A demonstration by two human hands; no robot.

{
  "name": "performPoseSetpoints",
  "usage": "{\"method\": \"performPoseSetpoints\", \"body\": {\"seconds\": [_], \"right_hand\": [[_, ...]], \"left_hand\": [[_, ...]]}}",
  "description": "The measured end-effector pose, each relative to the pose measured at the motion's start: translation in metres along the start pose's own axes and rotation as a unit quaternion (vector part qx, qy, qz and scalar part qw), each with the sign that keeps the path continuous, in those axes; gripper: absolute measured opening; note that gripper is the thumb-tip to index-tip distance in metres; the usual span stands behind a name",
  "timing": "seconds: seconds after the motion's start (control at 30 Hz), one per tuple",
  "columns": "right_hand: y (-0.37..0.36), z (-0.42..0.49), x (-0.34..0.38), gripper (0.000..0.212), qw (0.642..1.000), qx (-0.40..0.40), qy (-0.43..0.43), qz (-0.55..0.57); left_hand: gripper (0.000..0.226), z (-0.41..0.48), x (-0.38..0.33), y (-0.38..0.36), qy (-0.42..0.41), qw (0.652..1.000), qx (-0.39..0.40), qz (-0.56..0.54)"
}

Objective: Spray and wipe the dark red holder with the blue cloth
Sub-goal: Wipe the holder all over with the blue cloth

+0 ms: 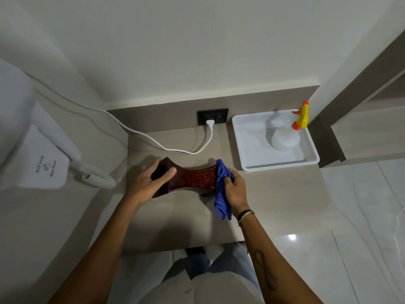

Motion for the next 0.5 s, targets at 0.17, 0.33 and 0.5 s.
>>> {"method": "performPoseSetpoints", "body": {"seconds": [0.17, 0.33, 0.5], "right_hand": [[0.004, -0.015, 0.022, 0.048, 0.989, -0.057, 0.09, -0.105], [-0.046, -0.063, 0.063, 0.06, 0.943, -0.01, 0.28, -0.181], [-0.098, -0.102, 0.062, 0.084, 0.882, 0.067, 0.391, -0.254]], "left_hand": [[0.15, -0.001, 0.013, -0.001, -0.07, 0.993, 0.052, 0.075], [0.093, -0.007, -0.003, 0.003, -0.161, 0.979, -0.056, 0.111], [0.091, -0.01, -0.011, 0.002, -0.163, 0.976, -0.075, 0.126]]}}
Point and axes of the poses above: each hand's wrist, its own z-axis towards the middle knuckle, its own y-axis out of the back of the hand, x = y × z, the point moved 9 cm from there along z, towards the middle knuckle, and after that the axes turned 2 degrees about y, right-handed, at the moved point
